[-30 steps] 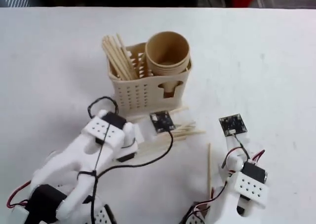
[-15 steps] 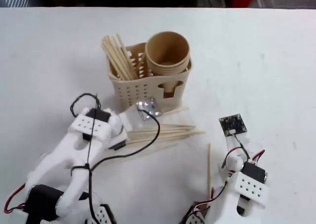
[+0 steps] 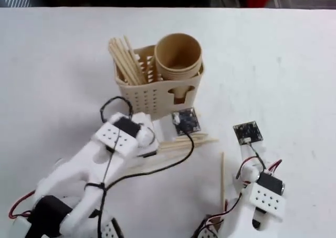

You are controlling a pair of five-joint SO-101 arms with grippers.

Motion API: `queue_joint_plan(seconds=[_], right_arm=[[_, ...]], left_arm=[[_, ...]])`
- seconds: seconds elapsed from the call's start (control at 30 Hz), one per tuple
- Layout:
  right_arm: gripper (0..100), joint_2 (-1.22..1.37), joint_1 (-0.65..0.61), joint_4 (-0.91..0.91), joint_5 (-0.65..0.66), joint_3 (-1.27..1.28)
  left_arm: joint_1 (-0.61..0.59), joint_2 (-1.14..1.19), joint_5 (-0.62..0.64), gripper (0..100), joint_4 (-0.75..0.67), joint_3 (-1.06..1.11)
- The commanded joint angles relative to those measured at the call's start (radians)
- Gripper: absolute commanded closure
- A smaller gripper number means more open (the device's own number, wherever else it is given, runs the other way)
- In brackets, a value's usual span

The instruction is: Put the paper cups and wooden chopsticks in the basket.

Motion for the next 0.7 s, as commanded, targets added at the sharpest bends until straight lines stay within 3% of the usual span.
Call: queue_joint_plan(seconds=[0.0, 0.2, 0.43, 0.6, 0.67], right_arm=[[98.1, -0.012, -0.008, -0.013, 0.008, -0.008], [98.1, -0.012, -0.008, -0.013, 0.008, -0.008], [98.1, -0.012, -0.008, -0.013, 0.008, -0.008], [98.1, -0.012, -0.008, -0.013, 0.008, -0.008], [98.1, -0.012, -0.008, -0.013, 0.008, -0.008]], left_arm=[[0.021, 0.048, 0.012, 87, -0.025, -0.041], [0.024, 0.223, -0.021, 87, -0.104, -0.048], [0.025, 0.234, -0.025, 88, -0.109, -0.049], [0.027, 0.236, -0.028, 98, -0.107, -0.049], [0.027, 0.234, -0.028, 98, -0.107, -0.048]])
